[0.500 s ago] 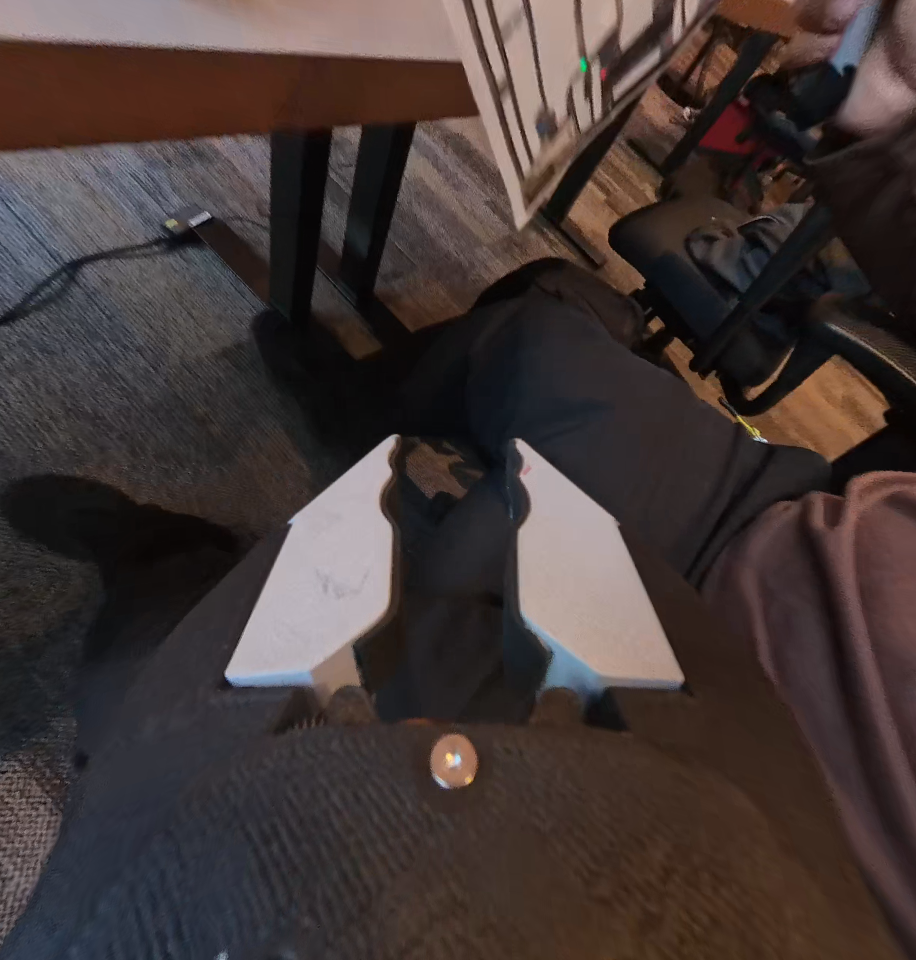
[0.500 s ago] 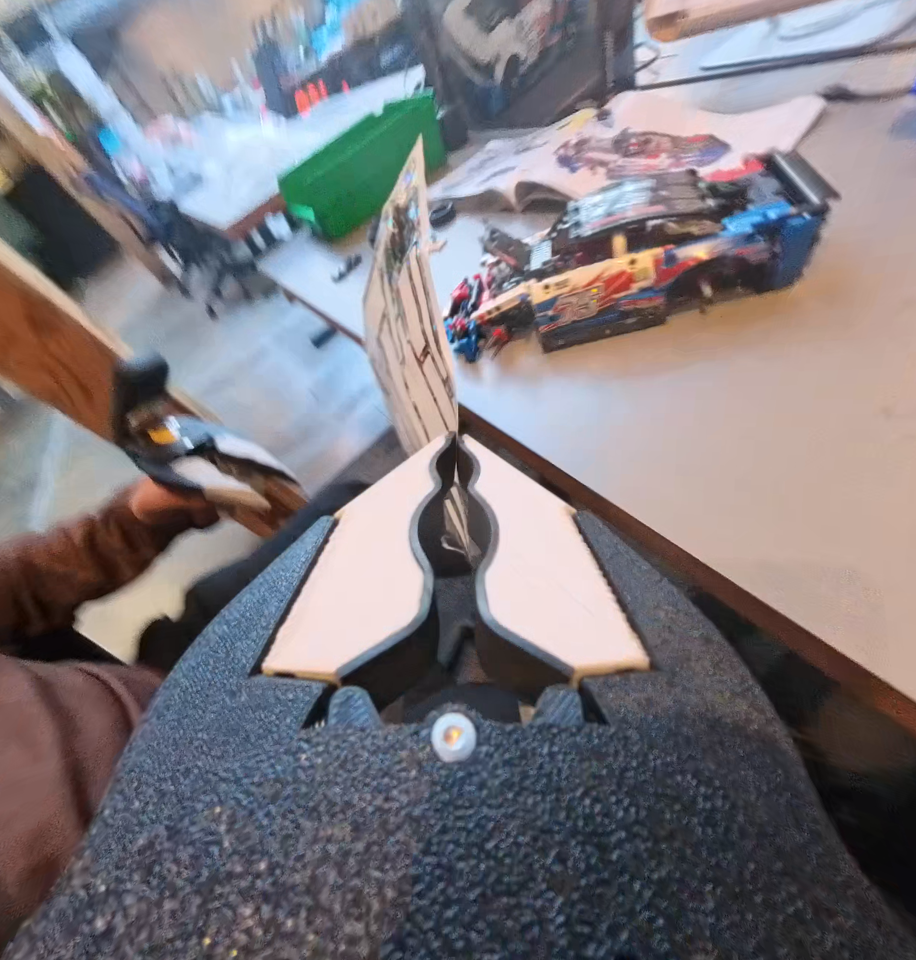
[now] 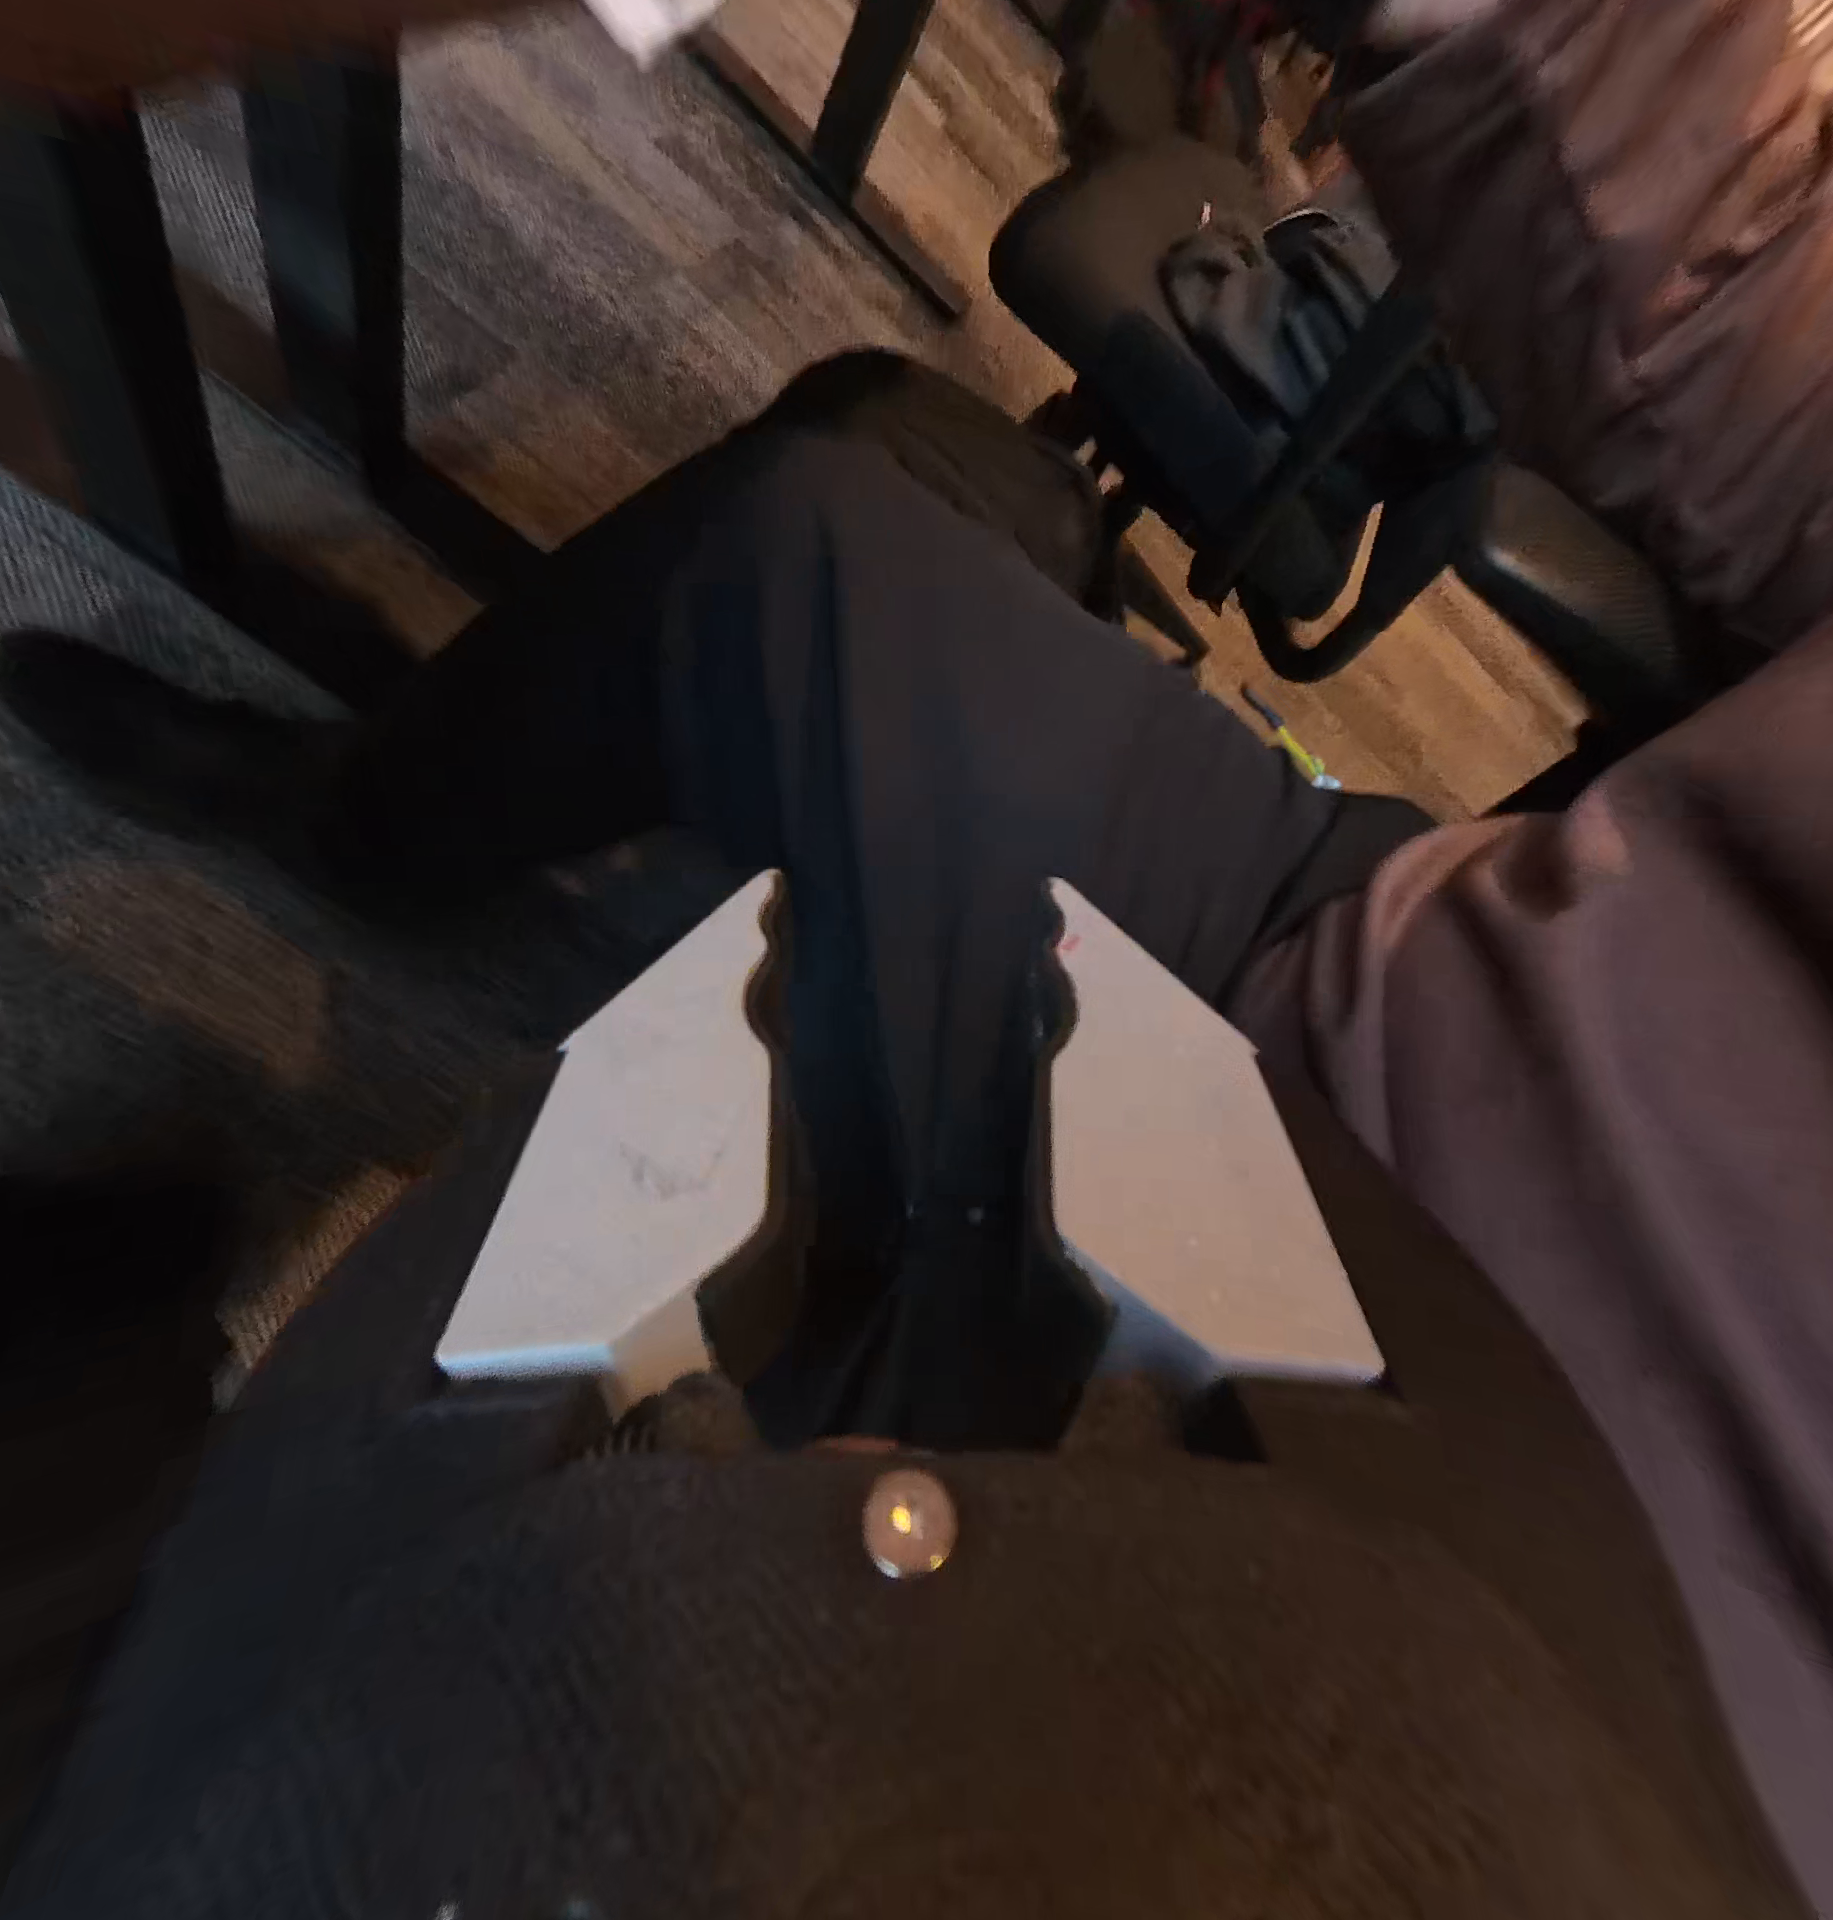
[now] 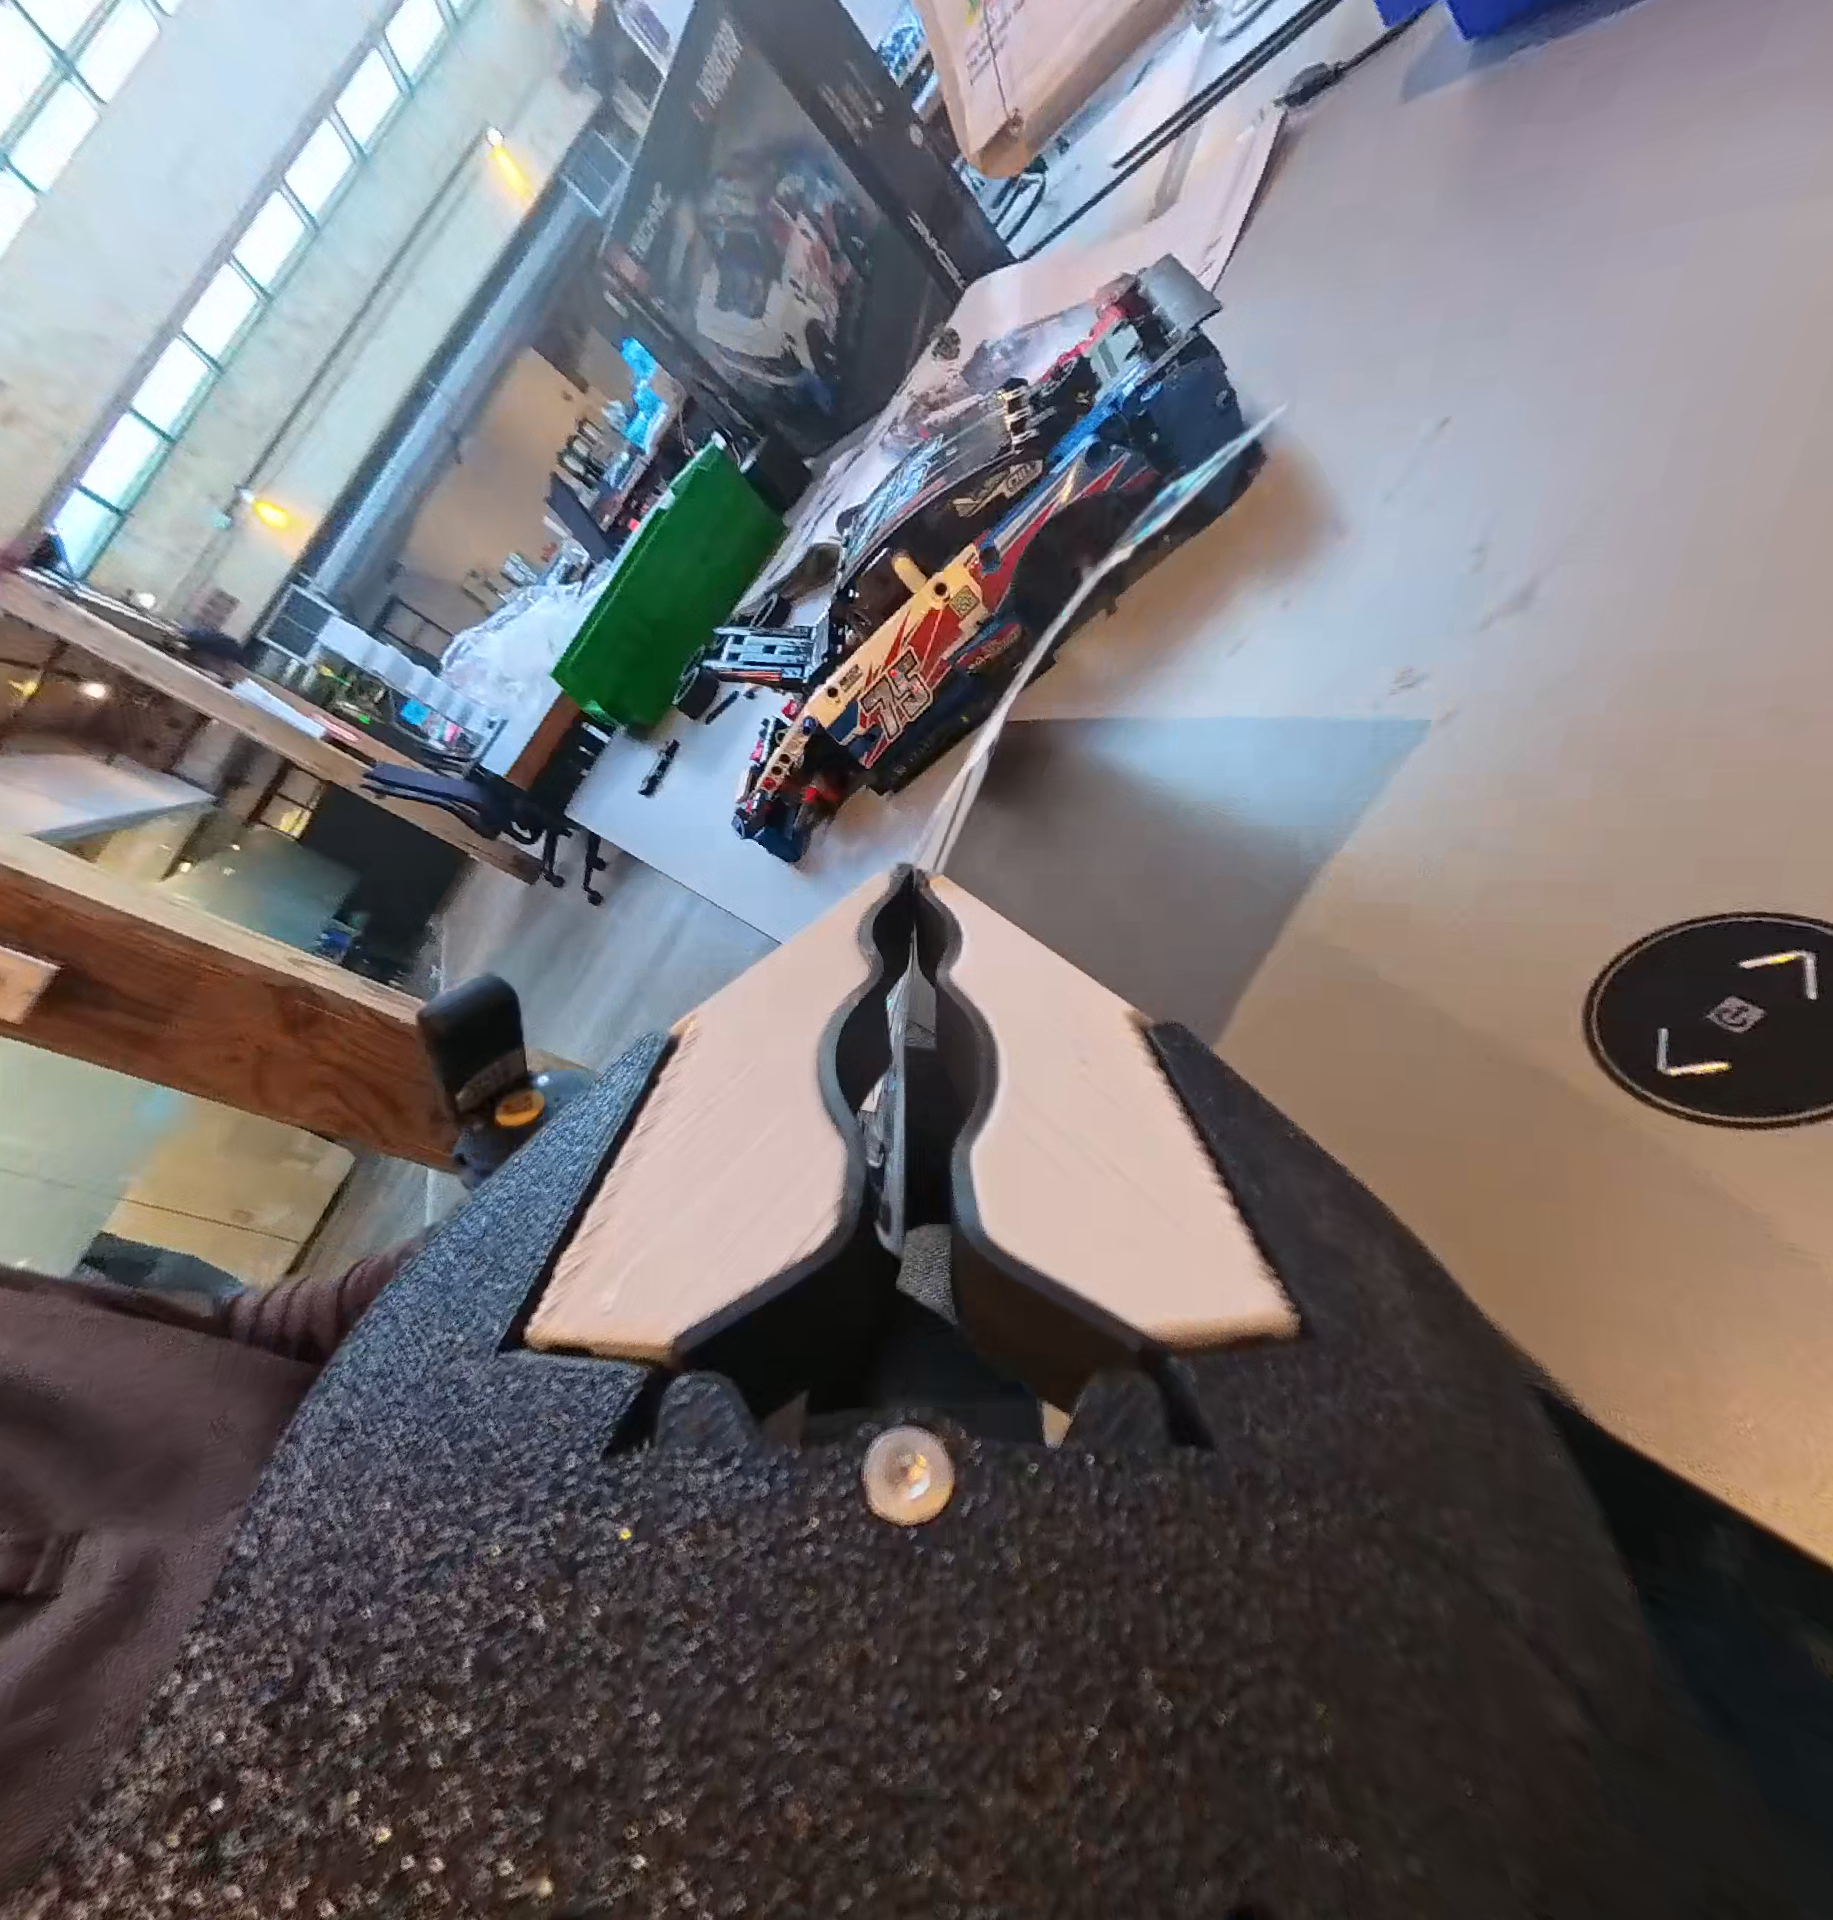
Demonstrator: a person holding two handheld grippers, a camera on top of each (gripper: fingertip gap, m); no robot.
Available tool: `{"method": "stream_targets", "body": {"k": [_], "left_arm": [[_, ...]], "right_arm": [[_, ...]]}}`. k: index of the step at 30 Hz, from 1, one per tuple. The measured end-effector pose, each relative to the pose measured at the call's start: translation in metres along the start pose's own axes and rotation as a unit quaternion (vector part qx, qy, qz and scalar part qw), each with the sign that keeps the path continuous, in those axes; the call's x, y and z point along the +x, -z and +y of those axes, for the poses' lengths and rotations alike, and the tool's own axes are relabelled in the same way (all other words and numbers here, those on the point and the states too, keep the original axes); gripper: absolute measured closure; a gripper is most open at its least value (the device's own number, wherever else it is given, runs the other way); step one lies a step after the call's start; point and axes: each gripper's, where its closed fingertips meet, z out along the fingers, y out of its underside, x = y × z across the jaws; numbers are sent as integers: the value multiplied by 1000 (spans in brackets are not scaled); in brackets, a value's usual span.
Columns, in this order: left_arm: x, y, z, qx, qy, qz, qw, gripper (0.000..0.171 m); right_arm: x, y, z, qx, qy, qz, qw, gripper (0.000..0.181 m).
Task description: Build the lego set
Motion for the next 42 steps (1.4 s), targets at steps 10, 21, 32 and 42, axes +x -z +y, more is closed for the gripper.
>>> {"method": "stream_targets", "body": {"k": [10, 21, 32, 42], "left_arm": [[-28, -33, -87, 53, -28, 1, 998, 126], [14, -53, -105, 94, -26, 86, 992, 142], [57, -2, -111, 147, -63, 120, 980, 143], [141, 8, -137, 208, 0, 250, 946, 109]], "right_arm": [[4, 0, 25, 6, -15, -7, 1000, 181], [-35, 18, 48, 22, -42, -33, 998, 181], [-127, 61, 10, 176, -41, -170, 969, 181], [-207, 40, 25, 259, -30, -278, 924, 181]]}}
